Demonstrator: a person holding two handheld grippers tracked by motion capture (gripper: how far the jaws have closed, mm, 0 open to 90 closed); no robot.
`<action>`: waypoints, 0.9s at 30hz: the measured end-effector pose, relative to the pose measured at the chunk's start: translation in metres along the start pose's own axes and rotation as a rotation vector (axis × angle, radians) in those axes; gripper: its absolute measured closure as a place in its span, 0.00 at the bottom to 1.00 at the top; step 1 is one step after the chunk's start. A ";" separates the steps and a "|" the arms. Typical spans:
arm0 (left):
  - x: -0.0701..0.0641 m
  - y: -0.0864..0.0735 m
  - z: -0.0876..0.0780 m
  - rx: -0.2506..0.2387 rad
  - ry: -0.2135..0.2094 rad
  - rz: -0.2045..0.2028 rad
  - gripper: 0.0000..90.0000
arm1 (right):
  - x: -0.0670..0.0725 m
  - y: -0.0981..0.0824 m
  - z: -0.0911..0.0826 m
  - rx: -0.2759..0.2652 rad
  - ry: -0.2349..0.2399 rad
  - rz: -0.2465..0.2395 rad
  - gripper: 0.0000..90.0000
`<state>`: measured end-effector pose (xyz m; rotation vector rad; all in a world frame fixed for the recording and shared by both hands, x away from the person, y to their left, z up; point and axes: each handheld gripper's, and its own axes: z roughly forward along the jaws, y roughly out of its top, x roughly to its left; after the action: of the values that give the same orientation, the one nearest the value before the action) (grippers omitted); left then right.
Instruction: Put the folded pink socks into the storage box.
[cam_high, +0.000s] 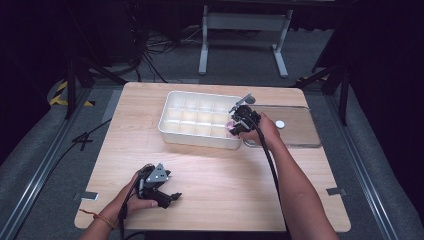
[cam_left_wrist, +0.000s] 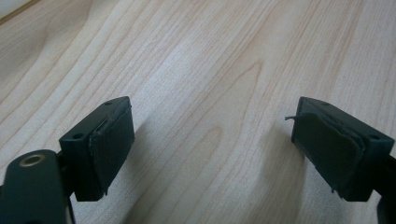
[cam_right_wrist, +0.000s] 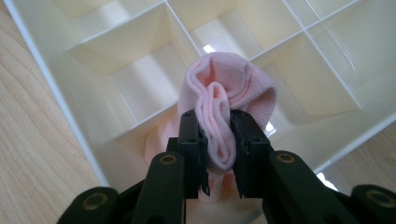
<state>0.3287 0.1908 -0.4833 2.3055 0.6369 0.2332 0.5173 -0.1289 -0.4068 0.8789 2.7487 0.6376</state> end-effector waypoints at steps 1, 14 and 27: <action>0.000 0.000 0.000 0.000 0.000 0.000 0.15 | 0.001 0.001 0.001 0.017 -0.005 -0.011 0.84; 0.000 0.000 0.000 0.001 0.000 0.001 0.15 | -0.001 0.009 0.020 0.145 0.031 -0.027 0.85; 0.000 0.000 0.000 0.004 0.003 0.003 0.15 | -0.001 0.007 0.022 0.137 0.025 -0.035 0.85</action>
<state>0.3285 0.1909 -0.4831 2.3101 0.6359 0.2365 0.5279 -0.1167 -0.4227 0.8532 2.8518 0.4619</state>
